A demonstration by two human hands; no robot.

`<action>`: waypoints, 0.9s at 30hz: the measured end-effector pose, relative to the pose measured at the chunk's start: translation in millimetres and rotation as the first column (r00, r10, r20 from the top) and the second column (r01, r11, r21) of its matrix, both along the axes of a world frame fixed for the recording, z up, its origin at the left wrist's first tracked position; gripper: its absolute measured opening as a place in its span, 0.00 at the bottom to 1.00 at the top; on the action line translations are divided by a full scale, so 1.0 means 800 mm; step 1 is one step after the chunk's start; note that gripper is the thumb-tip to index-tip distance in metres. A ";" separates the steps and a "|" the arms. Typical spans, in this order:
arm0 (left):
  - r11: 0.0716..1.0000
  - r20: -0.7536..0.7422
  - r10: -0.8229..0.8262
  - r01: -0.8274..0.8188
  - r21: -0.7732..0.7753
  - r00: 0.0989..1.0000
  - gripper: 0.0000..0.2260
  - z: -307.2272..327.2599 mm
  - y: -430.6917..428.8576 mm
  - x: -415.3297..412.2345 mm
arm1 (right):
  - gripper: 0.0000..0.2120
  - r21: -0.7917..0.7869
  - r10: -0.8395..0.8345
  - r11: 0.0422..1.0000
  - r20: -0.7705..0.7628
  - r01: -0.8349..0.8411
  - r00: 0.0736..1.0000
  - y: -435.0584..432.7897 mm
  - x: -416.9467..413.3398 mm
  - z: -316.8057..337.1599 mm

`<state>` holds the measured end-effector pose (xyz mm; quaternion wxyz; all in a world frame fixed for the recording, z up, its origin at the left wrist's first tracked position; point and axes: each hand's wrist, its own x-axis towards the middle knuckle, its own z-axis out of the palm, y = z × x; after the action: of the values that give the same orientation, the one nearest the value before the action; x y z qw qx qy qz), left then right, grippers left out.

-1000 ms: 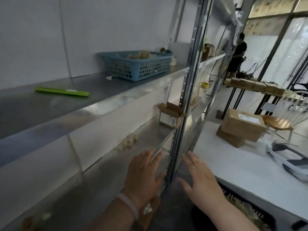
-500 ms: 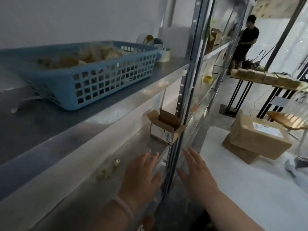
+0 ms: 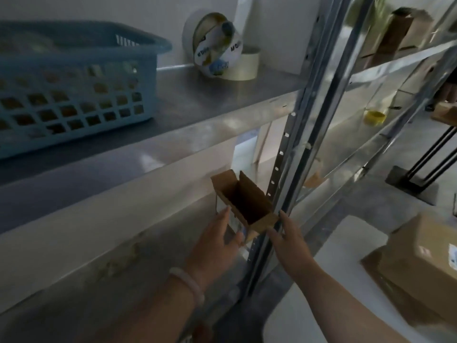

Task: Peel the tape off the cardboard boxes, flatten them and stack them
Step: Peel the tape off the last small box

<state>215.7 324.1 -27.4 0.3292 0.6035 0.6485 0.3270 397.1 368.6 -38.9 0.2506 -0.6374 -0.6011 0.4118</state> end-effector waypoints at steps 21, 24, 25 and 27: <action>0.838 0.365 0.540 -0.525 -0.149 0.758 0.15 -0.036 -0.024 -0.014 | 0.15 0.029 0.418 0.907 -0.180 -0.420 0.890 0.015 -0.061 -0.035; 0.791 0.497 0.606 -0.538 -0.292 0.621 0.11 -0.034 -0.042 -0.026 | 0.17 0.041 0.327 0.944 -0.253 -0.328 0.910 0.006 -0.067 -0.038; 0.795 0.525 0.599 -0.529 -0.296 0.605 0.11 -0.033 -0.049 -0.029 | 0.19 0.021 0.290 0.954 -0.294 -0.298 0.911 0.005 -0.070 -0.036; 0.796 0.544 0.595 -0.529 -0.296 0.592 0.13 -0.035 -0.065 -0.033 | 0.21 -0.005 0.286 0.953 -0.319 -0.304 0.903 0.003 -0.077 -0.033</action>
<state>189.2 272.3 -55.2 0.4309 0.2101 0.6783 0.5568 335.1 370.6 -65.3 0.2607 -0.4717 -0.6315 0.5575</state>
